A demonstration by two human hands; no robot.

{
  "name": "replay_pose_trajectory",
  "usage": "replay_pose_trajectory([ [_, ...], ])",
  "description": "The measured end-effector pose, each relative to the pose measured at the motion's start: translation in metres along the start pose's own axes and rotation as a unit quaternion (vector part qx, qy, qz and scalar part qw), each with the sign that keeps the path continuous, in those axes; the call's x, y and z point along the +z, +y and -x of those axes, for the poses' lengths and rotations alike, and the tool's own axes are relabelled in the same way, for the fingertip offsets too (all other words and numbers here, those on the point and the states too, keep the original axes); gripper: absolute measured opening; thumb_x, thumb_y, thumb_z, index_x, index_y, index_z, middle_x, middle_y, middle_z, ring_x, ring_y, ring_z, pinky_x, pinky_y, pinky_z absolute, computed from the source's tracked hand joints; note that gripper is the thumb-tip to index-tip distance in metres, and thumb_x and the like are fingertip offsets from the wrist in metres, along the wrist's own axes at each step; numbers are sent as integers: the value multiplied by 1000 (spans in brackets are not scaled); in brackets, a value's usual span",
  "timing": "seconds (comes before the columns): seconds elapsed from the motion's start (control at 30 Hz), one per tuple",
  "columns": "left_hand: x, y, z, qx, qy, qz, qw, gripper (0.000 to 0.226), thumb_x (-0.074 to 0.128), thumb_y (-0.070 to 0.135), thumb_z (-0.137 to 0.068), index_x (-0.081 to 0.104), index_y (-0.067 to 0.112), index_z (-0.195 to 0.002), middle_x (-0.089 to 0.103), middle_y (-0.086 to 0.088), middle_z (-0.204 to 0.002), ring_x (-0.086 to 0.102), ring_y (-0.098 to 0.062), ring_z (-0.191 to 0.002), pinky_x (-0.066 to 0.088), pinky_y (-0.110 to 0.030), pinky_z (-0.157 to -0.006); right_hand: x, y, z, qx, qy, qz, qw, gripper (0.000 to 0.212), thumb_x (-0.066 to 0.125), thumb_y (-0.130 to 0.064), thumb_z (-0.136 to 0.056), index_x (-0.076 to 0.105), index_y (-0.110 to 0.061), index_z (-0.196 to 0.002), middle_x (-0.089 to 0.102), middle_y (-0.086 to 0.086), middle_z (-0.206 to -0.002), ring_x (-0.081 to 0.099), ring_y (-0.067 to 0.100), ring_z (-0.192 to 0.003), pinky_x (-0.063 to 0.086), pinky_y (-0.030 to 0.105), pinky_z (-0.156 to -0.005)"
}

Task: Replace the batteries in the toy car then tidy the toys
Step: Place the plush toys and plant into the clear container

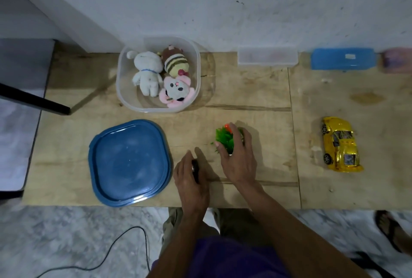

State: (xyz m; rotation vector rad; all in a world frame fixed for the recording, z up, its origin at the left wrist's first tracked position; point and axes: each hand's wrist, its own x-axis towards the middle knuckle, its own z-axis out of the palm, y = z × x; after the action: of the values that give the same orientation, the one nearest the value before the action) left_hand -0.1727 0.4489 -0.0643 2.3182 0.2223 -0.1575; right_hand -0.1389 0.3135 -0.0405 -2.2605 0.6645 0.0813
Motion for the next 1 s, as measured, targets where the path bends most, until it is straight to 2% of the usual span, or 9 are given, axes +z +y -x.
replay_pose_trajectory([
  [0.1,-14,14,-7,-6,36,52,998,57,66,12,-95,44,15,-148,49,7,-137,44,-17,-132,42,-39,-108,-6,-7,-2,-9,23,-38,999,61,58,-53,-95,30,-43,-148,33,-1,-152,49,23,-130,55,47,-89],
  [0.2,-35,33,-28,11,75,91,993,56,66,17,-96,45,17,-148,51,6,-137,50,-20,-131,45,-44,-107,-13,-32,-10,-34,62,-92,993,63,61,-50,-93,36,-34,-149,38,3,-146,52,18,-123,53,38,-89],
  [0.4,-95,69,-122,9,140,172,975,54,68,33,-94,51,22,-144,62,-3,-137,61,-23,-122,54,-47,-97,-6,-125,-58,-101,108,-167,975,60,68,-38,-93,46,-19,-145,45,7,-139,50,8,-117,35,-3,-85],
  [0.47,-112,76,-159,15,156,190,969,52,69,34,-93,54,21,-142,65,-1,-133,64,-16,-119,56,-42,-94,4,-155,-75,-115,96,-169,974,60,67,-39,-94,44,-19,-146,45,7,-137,49,9,-117,38,4,-87],
  [0.53,-124,85,-191,40,164,184,968,43,70,17,-93,61,11,-134,61,19,-116,58,14,-106,52,-15,-88,20,-178,-92,-110,72,-155,979,59,64,-41,-95,42,-23,-147,45,7,-138,51,16,-121,44,21,-91],
  [0.6,-130,86,-217,69,157,154,973,34,68,4,-91,66,5,-126,55,25,-98,52,22,-88,38,5,-76,37,-192,-106,-83,52,-149,984,58,61,-44,-96,40,-28,-148,44,5,-140,51,19,-125,48,34,-95],
  [0.83,-113,42,-282,82,70,76,991,13,54,-2,-92,61,6,-85,63,-2,-73,55,-14,-65,42,-25,-60,94,-210,-144,5,12,-109,994,49,31,-47,-106,34,-32,-152,41,5,-149,39,25,-138,38,46,-111],
  [0.9,-109,36,-281,82,56,69,993,18,47,3,-100,60,8,-89,64,-5,-81,56,-21,-73,43,-32,-65,96,-209,-142,8,19,-87,996,48,26,-44,-107,42,-28,-149,45,5,-148,40,26,-138,37,48,-112],
  [1.0,-108,42,-275,61,54,74,994,22,40,12,-106,62,9,-104,66,-6,-95,58,-20,-85,37,-25,-72,90,-201,-139,-19,26,-26,999,42,31,-40,-107,52,-28,-142,54,2,-141,46,24,-128,42,44,-105],
])
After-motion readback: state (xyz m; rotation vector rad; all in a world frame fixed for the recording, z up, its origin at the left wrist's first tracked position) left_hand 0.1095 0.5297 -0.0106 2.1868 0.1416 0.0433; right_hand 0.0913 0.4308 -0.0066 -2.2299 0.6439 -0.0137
